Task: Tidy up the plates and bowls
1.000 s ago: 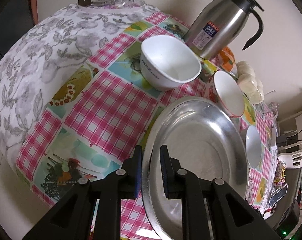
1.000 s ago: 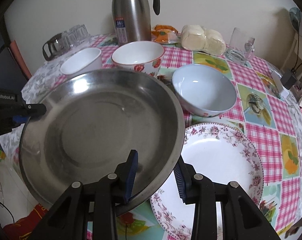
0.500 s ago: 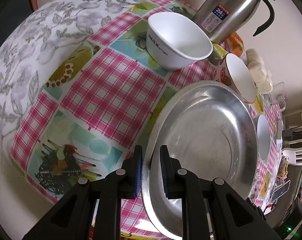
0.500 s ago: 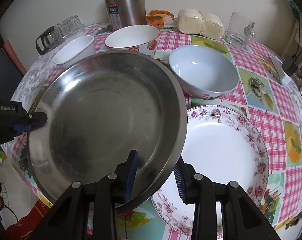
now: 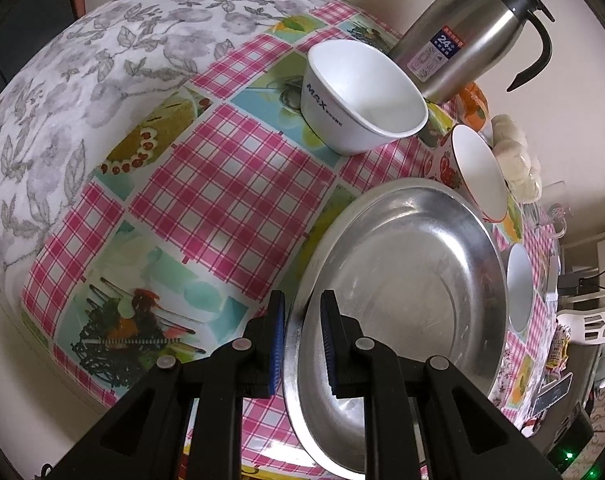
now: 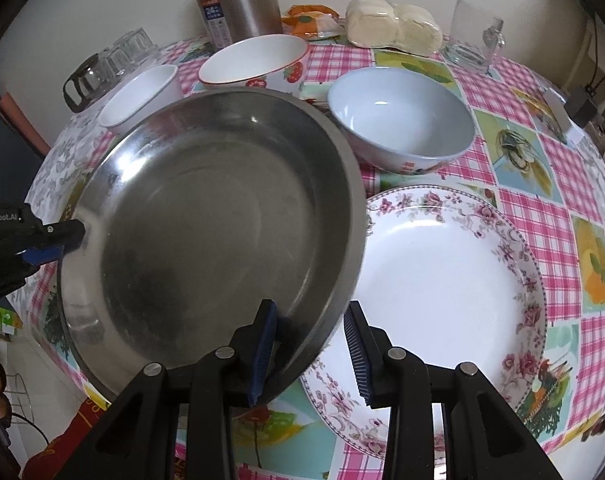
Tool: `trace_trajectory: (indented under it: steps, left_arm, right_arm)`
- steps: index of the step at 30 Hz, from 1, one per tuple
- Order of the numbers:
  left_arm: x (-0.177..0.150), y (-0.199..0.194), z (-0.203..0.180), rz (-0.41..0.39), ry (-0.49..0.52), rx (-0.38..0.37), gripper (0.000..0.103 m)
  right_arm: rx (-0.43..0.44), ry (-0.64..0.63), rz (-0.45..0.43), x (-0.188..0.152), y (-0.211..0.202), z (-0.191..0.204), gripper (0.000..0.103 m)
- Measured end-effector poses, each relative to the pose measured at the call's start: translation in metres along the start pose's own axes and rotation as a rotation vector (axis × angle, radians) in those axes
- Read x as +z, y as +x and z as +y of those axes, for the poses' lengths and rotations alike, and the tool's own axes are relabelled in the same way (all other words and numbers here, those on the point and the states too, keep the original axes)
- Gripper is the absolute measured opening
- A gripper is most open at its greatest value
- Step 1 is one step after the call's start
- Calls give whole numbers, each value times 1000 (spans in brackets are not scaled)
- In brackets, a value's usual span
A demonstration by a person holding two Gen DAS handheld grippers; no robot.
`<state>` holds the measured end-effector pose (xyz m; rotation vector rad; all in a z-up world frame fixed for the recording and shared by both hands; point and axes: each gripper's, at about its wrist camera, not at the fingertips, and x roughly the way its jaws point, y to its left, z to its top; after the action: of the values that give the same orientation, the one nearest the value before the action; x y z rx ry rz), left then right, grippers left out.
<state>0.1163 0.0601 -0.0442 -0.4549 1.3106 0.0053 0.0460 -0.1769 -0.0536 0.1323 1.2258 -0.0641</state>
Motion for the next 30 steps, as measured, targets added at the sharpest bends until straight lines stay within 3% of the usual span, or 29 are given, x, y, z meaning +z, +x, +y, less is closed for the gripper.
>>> trace_trajectory:
  steps: [3, 5, 7, 11, 14, 30]
  left_arm:
    - [1, -1, 0, -5, -1, 5, 17]
    - [1, -3, -2, -16, 5, 10, 19]
    - [1, -6, -6, -31, 15, 15, 19]
    - [1, -8, -7, -41, 21, 20, 19]
    - [3, -10, -7, -47, 20, 16, 19]
    - [5, -30, -10, -121, 38, -4, 19]
  right_arm:
    - [-6, 26, -23, 3, -6, -5, 47]
    - [-22, 39, -42, 3, -11, -7, 64]
    - [-26, 51, -66, 5, -17, -10, 67]
    - [-12, 59, -122, 7, -26, -11, 91]
    - [-25, 49, -192, 12, -37, -8, 101]
    - [-39, 39, -465, 16, -91, 1, 102]
